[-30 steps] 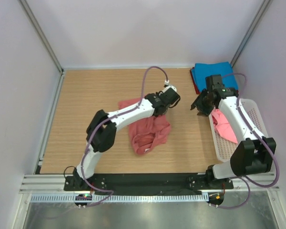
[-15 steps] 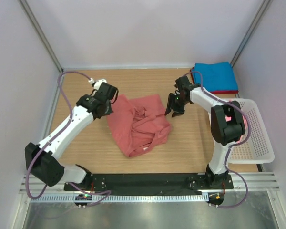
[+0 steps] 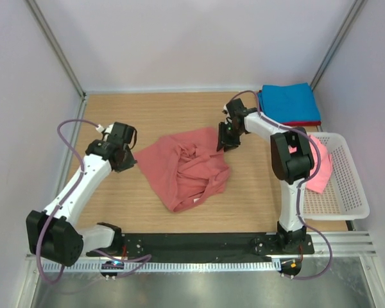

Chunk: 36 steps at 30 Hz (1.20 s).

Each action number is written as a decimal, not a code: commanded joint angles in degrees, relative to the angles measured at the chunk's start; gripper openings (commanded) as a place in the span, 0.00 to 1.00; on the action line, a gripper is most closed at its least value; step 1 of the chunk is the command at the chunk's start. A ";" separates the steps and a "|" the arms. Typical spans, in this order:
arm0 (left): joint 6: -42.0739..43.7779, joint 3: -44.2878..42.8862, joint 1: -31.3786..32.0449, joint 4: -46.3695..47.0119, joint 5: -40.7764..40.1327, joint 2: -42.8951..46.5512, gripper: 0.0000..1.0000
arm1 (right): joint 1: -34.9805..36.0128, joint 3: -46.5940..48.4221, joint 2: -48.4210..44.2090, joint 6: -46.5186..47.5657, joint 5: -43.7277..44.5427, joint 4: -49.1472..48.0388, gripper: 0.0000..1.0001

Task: Fold and stack the t-shirts
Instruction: Flatten the tshirt out

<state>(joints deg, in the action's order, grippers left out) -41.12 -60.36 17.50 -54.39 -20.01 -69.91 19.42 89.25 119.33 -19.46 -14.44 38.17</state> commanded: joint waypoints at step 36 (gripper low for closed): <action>9.04 -13.64 -13.72 21.70 17.49 -39.87 0.43 | 0.44 -8.66 -12.01 0.74 6.17 2.61 0.15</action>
<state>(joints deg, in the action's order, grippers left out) -34.33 -72.55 1.34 -29.45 2.59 -109.19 19.53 80.97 110.52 -19.62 -9.58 39.57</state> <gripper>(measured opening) 0.437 0.151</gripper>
